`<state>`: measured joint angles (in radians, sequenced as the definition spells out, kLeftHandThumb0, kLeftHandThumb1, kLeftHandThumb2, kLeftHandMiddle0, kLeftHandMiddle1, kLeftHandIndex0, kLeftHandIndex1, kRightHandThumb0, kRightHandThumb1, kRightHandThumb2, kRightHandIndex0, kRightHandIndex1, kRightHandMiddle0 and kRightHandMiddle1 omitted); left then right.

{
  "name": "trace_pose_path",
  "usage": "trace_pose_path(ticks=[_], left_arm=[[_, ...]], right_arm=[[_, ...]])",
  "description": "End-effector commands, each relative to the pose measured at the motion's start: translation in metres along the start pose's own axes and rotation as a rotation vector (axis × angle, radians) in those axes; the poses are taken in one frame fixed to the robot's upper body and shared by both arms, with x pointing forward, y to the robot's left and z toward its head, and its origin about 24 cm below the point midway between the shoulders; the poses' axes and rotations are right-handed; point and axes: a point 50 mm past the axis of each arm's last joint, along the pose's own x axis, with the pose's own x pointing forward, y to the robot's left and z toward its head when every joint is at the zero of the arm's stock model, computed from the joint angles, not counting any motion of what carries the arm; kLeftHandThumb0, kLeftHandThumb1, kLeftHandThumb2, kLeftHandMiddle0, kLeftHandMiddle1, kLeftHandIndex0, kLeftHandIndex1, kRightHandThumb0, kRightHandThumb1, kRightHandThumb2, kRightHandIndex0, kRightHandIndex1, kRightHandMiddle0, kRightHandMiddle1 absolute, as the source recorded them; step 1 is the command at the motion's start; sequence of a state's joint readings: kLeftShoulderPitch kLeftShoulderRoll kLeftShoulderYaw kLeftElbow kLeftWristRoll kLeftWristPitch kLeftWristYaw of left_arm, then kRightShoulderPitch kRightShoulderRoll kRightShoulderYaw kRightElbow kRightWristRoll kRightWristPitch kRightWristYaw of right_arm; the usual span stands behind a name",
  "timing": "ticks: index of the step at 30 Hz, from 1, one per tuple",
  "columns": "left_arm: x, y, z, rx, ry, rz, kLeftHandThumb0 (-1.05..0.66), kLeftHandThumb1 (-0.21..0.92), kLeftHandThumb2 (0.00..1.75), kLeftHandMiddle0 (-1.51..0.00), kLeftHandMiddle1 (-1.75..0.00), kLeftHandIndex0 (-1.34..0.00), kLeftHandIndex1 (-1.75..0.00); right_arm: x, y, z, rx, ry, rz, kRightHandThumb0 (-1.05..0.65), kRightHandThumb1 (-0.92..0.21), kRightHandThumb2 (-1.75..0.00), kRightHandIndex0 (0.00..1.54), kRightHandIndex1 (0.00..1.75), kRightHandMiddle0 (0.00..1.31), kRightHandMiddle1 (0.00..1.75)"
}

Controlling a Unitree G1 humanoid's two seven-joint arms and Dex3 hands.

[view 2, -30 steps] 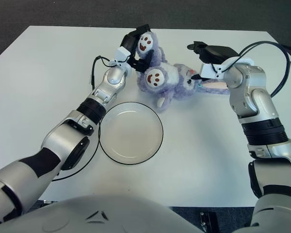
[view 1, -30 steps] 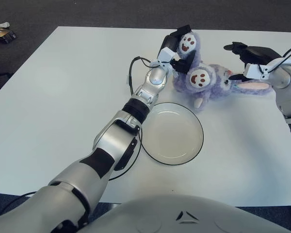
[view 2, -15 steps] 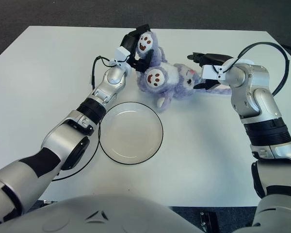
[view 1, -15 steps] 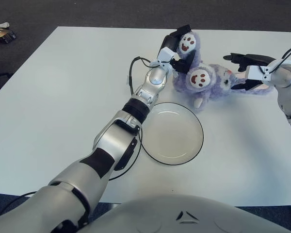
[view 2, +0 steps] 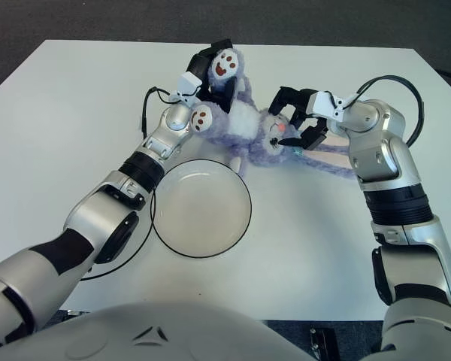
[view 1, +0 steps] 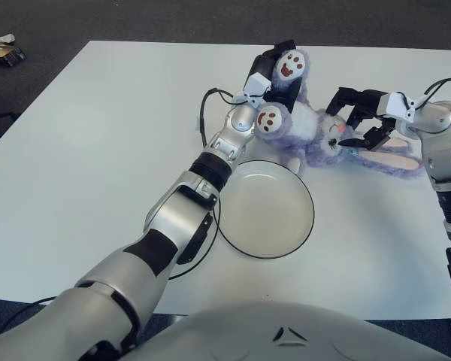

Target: Put the doll into the plate.

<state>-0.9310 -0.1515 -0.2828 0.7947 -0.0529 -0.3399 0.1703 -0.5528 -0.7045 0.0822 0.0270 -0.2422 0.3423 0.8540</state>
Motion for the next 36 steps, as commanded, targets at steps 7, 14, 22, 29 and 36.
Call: trace_pose_path(ticks=[7,14,22,29,36], left_arm=[[-0.008,-0.065,0.005,-0.183,0.034,-0.042,0.52,0.17,1.49,-0.72,-1.75,-1.02,-1.75],[-0.008,-0.067,0.006,-0.199,0.041,-0.049,0.53,0.17,1.5,-0.73,-1.75,-1.03,-1.75],[-0.008,-0.069,0.005,-0.193,0.041,-0.04,0.53,0.16,1.5,-0.73,-1.75,-1.03,-1.75],[-0.009,-0.069,0.005,-0.197,0.042,-0.038,0.53,0.16,1.51,-0.74,-1.75,-1.03,-1.75],[-0.009,-0.069,0.004,-0.226,0.044,-0.042,0.53,0.16,1.51,-0.74,-1.75,-1.03,-1.75]], right_arm=[[0.022,0.02,-0.027,0.378,-0.027,0.089,-0.42,-0.44,-1.08,0.03,1.01,0.47,1.7],[0.03,0.024,-0.032,0.408,-0.015,0.071,-0.42,-0.48,-1.08,0.01,0.79,0.48,1.73],[0.035,0.028,-0.034,0.417,0.004,0.055,-0.42,-0.49,-1.09,0.0,0.67,0.47,1.75],[0.037,0.029,-0.035,0.444,-0.005,0.02,-0.43,-0.48,-1.1,0.04,0.67,0.48,1.75],[0.036,0.027,-0.037,0.414,0.01,-0.046,-0.42,-0.52,-1.05,0.08,0.7,0.45,1.75]])
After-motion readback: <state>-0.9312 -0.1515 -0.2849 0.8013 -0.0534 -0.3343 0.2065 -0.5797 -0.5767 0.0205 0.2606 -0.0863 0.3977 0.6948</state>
